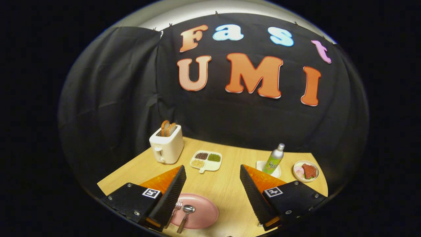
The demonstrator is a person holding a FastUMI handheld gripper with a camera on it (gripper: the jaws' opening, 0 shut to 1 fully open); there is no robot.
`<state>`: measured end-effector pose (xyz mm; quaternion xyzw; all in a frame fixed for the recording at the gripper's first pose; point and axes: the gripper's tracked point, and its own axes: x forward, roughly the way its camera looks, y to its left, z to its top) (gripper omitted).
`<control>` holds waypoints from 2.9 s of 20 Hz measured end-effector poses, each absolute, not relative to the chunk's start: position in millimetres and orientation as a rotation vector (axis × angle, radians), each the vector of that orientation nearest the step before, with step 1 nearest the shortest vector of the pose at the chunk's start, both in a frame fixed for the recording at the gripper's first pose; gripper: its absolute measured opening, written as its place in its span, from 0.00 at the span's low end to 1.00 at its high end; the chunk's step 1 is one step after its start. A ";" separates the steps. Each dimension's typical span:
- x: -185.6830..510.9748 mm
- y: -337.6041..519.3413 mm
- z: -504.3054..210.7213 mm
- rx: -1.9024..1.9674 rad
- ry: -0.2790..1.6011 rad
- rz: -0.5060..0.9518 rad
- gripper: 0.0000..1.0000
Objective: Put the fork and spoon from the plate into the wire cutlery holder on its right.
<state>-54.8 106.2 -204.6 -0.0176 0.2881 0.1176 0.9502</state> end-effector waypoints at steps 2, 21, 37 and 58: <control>-67.8 116.8 -233.5 -0.017 0.682 0.263 0.98; -181.2 140.5 -429.1 -0.111 1.356 0.303 0.73; -189.8 141.7 -439.3 -0.222 1.343 0.349 0.08; -183.3 134.4 -438.2 -0.184 1.426 0.392 0.04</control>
